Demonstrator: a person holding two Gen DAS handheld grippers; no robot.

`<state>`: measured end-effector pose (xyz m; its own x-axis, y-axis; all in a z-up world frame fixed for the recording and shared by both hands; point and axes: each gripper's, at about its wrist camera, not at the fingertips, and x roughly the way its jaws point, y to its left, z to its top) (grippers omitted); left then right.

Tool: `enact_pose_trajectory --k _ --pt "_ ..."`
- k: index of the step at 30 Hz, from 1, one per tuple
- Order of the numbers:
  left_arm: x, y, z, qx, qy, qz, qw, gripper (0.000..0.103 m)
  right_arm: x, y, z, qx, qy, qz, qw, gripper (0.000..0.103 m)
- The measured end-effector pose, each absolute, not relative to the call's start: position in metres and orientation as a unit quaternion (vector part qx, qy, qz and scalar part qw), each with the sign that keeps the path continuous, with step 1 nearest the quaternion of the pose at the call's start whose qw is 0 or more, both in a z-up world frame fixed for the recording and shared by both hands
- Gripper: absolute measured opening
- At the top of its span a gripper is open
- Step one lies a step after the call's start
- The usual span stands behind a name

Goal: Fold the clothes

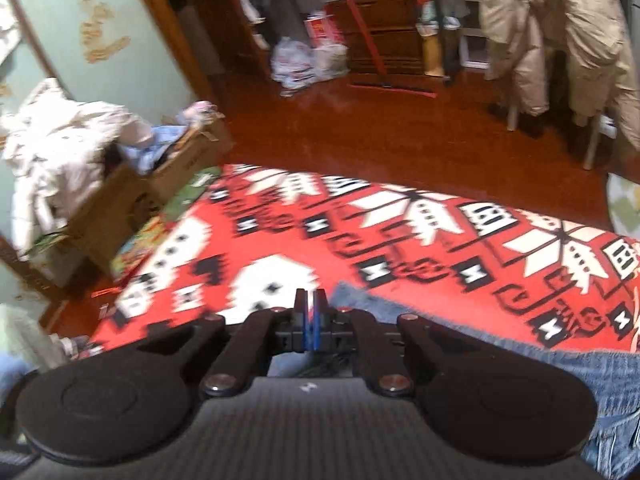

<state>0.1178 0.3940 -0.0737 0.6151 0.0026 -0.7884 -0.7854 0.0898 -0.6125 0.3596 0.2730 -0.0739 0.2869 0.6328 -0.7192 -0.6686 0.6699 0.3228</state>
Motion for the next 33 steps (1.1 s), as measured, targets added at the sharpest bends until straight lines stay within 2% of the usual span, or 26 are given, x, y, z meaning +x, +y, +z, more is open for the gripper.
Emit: enact_pose_trajectory --k 4,14,22,30,33 --pt "0.119 0.392 -0.072 -0.601 0.327 0.299 0.665 0.023 0.346 0.280 -0.086 -0.064 0.459 0.396 0.793 0.000" --pt "0.122 0.390 -0.071 -0.589 0.331 0.301 0.673 0.023 0.358 0.303 -0.086 -0.055 0.448 0.376 0.809 0.002" --pt "0.121 0.392 -0.073 -0.598 0.327 0.298 0.668 0.023 0.384 0.224 -0.048 -0.061 0.456 0.339 0.820 0.005" --pt "0.122 0.389 -0.072 -0.595 0.331 0.300 0.668 0.023 0.392 0.161 -0.078 -0.078 0.485 0.285 0.823 0.005" --pt "0.122 0.389 -0.072 -0.594 0.332 0.301 0.669 0.023 0.393 0.166 -0.089 -0.099 0.462 0.277 0.837 0.000"
